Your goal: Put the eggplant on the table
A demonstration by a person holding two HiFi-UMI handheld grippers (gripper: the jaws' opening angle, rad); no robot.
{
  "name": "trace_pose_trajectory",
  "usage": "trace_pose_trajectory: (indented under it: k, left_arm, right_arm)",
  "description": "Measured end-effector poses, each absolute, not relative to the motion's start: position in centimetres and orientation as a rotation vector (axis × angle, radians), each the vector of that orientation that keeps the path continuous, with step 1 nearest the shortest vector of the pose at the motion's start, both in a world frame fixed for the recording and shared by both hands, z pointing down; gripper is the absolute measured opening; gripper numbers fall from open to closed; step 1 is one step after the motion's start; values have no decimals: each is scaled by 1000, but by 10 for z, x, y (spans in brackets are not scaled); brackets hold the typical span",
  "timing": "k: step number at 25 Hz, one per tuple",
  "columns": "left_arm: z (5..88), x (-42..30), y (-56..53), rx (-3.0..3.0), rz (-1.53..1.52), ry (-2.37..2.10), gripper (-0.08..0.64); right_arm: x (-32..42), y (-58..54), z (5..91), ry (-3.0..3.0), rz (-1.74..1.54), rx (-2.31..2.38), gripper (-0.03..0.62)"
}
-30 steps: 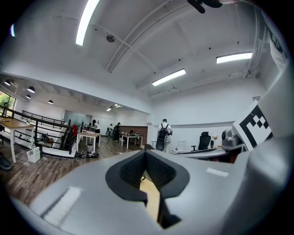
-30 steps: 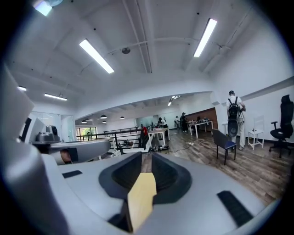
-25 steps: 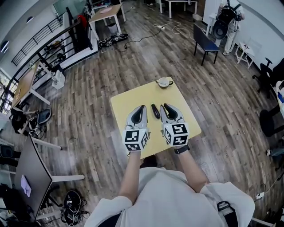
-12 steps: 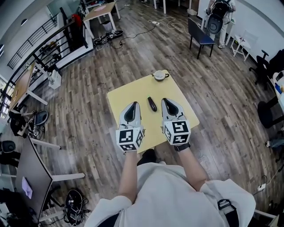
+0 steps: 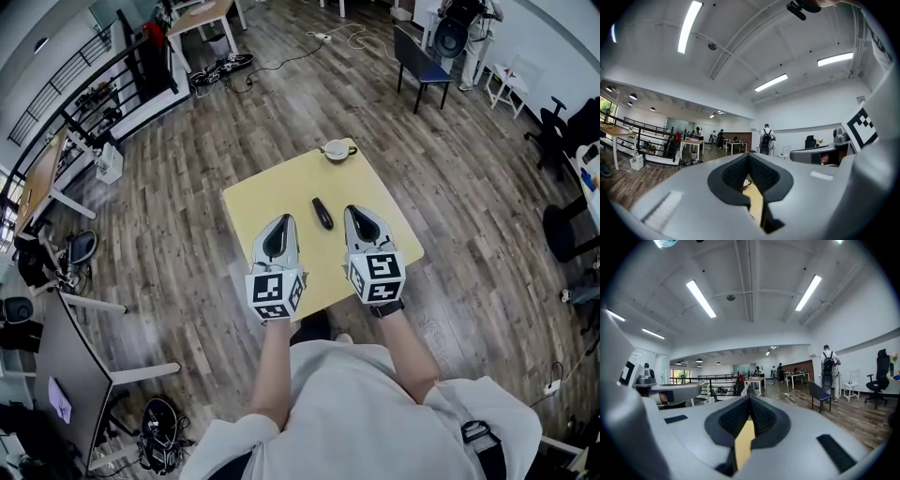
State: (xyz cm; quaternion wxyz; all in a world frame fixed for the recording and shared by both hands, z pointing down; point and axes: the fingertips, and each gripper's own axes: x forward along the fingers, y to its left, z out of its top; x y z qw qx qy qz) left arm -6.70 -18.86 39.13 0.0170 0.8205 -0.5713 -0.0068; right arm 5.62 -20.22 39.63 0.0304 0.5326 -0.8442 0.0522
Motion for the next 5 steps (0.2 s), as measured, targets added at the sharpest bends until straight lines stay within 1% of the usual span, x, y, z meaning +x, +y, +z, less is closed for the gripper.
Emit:
trace_pose_trajectory:
  k: [5]
  left_arm:
    - [408,-72,-209,2532,16,-1744,9]
  right_arm:
    - [50,-224,422,-2553,224,1622,11]
